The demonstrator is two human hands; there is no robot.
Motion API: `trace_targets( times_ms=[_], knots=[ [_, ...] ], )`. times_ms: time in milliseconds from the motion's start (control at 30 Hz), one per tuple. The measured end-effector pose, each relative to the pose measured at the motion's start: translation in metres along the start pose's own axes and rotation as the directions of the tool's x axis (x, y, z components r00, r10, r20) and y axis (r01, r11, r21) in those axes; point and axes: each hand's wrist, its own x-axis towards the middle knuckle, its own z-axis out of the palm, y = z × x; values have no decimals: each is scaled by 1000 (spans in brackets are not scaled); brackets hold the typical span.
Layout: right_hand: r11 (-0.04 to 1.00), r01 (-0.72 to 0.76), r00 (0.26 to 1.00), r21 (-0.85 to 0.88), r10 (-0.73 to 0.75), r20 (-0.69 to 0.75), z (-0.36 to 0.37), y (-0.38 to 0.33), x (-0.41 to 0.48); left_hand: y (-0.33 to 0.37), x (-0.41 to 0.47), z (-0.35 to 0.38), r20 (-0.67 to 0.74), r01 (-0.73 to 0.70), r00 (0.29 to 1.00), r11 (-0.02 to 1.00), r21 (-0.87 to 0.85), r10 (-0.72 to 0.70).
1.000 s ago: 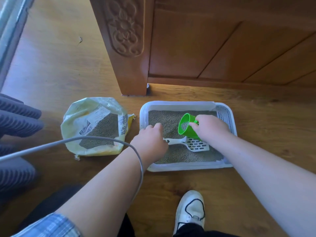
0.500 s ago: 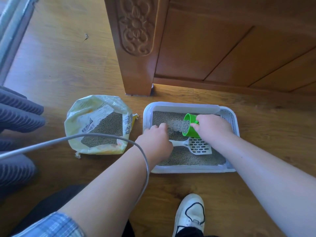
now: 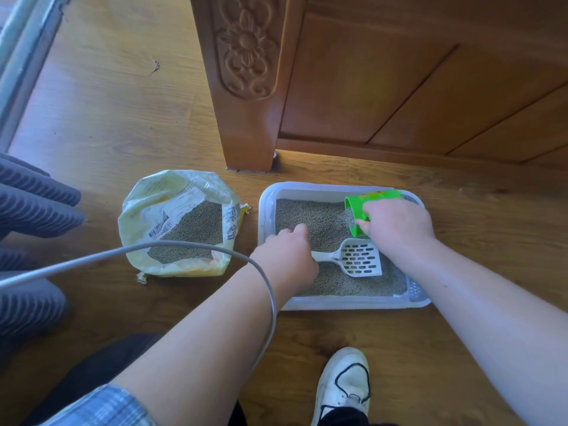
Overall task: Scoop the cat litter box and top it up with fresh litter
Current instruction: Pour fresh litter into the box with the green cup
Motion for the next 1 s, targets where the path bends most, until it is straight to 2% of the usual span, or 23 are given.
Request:
trace_targets(
  times_ms=[133,267,433,567,733,833,900,1000],
  knots=[
    [999,53,998,-12,-53,-26,2,-6,-6,2,0,1,21,0,1000,1000,0,0],
    [999,-7,1000,-33,7,-7,5,6,-8,1,1,2,30,-9,1000,1000,2,9],
    [999,40,998,13,-39,-55,4,0,-10,1,0,1,33,1,999,1000,-1,-1],
    [1000,-8,997,-15,7,-80,-5,8,-11,3,-1,2,31,-13,999,1000,6,13],
    [1000,19,997,-18,-20,-77,-11,1,-14,0,-6,-4,-10,-3,1000,1000,-1,3],
    [996,-60,998,-66,60,3,-12,-7,-4,-2,-12,-9,-47,-27,999,1000,-5,27],
    [987,-104,991,-119,113,72,-17,-9,0,-7,-17,-14,-97,-41,994,999,-7,40],
    [996,-56,995,-63,61,82,-38,-22,-1,-23,-24,-27,-202,-38,979,998,-40,29]
  ],
)
